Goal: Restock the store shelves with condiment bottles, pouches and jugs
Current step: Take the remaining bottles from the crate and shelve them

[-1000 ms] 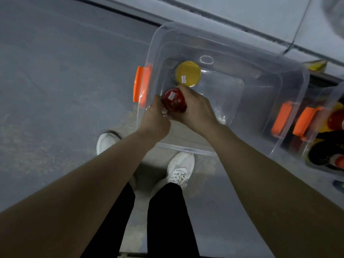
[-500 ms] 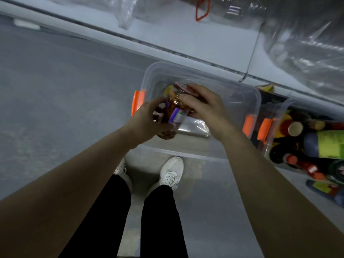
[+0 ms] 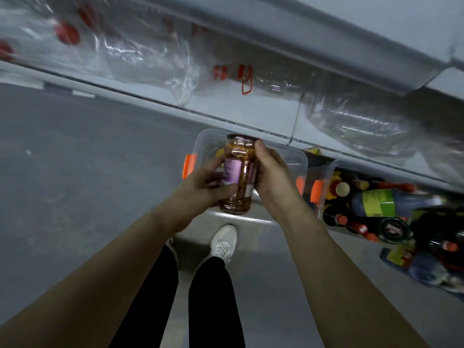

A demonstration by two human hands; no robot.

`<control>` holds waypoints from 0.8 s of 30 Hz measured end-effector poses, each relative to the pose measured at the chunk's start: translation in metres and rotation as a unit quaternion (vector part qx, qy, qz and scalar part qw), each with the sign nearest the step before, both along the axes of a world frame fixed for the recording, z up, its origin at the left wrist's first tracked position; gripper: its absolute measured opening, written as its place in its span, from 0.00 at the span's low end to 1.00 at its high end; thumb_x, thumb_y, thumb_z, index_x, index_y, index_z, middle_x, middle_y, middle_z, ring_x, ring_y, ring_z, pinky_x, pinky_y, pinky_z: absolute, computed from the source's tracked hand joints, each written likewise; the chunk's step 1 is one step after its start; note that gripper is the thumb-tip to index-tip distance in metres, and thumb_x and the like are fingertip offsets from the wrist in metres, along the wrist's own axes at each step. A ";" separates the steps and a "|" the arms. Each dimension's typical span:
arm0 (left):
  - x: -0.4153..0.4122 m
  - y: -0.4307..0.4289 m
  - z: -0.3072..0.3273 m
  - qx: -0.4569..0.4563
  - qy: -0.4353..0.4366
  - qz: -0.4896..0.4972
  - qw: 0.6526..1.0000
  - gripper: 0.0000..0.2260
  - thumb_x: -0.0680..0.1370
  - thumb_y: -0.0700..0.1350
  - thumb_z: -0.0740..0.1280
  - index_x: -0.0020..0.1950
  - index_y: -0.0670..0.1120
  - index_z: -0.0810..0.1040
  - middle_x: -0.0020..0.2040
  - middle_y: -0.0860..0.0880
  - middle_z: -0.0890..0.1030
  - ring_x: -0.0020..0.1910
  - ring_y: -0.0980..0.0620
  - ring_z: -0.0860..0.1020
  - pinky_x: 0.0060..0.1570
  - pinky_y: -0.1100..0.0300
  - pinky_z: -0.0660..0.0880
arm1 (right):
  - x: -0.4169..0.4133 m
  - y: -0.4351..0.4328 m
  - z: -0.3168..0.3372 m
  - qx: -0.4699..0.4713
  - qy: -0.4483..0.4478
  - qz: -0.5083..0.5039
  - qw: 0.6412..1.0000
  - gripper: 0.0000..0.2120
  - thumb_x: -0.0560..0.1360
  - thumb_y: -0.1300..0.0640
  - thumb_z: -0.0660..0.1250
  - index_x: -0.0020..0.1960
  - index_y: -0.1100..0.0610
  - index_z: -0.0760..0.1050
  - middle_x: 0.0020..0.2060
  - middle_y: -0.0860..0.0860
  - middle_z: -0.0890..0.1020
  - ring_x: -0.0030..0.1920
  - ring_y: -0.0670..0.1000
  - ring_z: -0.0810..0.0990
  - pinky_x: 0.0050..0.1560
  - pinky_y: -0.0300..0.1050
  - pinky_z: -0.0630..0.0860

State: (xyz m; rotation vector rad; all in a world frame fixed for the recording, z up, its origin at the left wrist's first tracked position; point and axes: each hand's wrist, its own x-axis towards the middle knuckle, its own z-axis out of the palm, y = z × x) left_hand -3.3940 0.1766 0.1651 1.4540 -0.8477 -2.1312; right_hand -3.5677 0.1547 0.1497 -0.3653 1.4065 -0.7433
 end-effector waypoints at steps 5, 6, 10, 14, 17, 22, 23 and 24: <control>0.002 -0.002 0.064 -0.005 0.013 -0.009 1.000 0.31 0.77 0.34 0.69 0.76 0.56 0.66 0.57 0.49 0.80 0.53 0.52 0.81 0.44 0.63 0.80 | 0.004 0.007 0.066 -0.006 0.019 0.014 1.000 0.21 0.76 0.41 0.68 0.61 0.54 0.76 0.56 0.53 0.85 0.57 0.54 0.83 0.57 0.55 0.79; 0.002 -0.002 0.078 -0.012 0.006 -0.009 1.000 0.33 0.76 0.34 0.70 0.76 0.57 0.65 0.57 0.49 0.79 0.54 0.51 0.80 0.45 0.64 0.80 | 0.006 0.010 0.081 -0.012 0.030 0.036 0.999 0.19 0.75 0.41 0.70 0.60 0.51 0.77 0.55 0.52 0.85 0.55 0.52 0.84 0.53 0.52 0.80; 0.004 0.000 0.129 -0.078 -0.025 -0.015 0.997 0.39 0.74 0.36 0.74 0.77 0.59 0.59 0.58 0.54 0.78 0.54 0.59 0.80 0.45 0.69 0.77 | 0.015 0.024 0.143 -0.046 0.045 0.079 0.995 0.19 0.75 0.50 0.74 0.65 0.47 0.77 0.58 0.51 0.84 0.58 0.53 0.84 0.55 0.50 0.82; 0.011 0.003 0.183 -0.098 -0.030 -0.023 0.994 0.40 0.74 0.36 0.74 0.75 0.63 0.58 0.59 0.53 0.80 0.49 0.61 0.82 0.46 0.67 0.78 | 0.019 0.031 0.207 -0.062 0.072 0.028 0.995 0.21 0.78 0.57 0.70 0.70 0.53 0.73 0.58 0.57 0.83 0.59 0.59 0.83 0.61 0.57 0.80; 0.018 0.000 0.229 -0.122 -0.022 -0.038 0.992 0.39 0.75 0.37 0.73 0.78 0.61 0.59 0.63 0.51 0.80 0.50 0.59 0.81 0.54 0.60 0.79 | 0.019 0.032 0.253 -0.053 0.053 -0.038 0.996 0.18 0.78 0.56 0.69 0.66 0.60 0.74 0.58 0.61 0.83 0.58 0.61 0.82 0.62 0.59 0.77; 0.021 -0.013 0.310 -0.166 0.001 -0.038 0.985 0.38 0.73 0.36 0.74 0.77 0.59 0.63 0.62 0.50 0.77 0.51 0.54 0.83 0.50 0.59 0.80 | 0.022 0.027 0.326 -0.108 -0.011 -0.079 0.991 0.22 0.72 0.55 0.71 0.63 0.62 0.75 0.55 0.61 0.84 0.53 0.60 0.83 0.56 0.59 0.80; 0.020 -0.014 0.324 -0.182 0.008 -0.039 0.983 0.37 0.73 0.35 0.74 0.76 0.58 0.64 0.61 0.49 0.77 0.51 0.53 0.83 0.49 0.59 0.81 | 0.022 0.026 0.338 -0.125 -0.017 -0.075 0.989 0.23 0.72 0.54 0.71 0.63 0.63 0.75 0.55 0.61 0.84 0.53 0.59 0.83 0.54 0.57 0.80; 0.019 -0.015 0.338 -0.199 0.009 -0.039 0.979 0.36 0.73 0.34 0.74 0.75 0.58 0.65 0.60 0.48 0.77 0.50 0.53 0.83 0.48 0.59 0.81 | 0.022 0.025 0.350 -0.142 -0.011 -0.066 0.988 0.23 0.72 0.54 0.70 0.64 0.62 0.75 0.56 0.61 0.84 0.54 0.59 0.83 0.53 0.55 0.81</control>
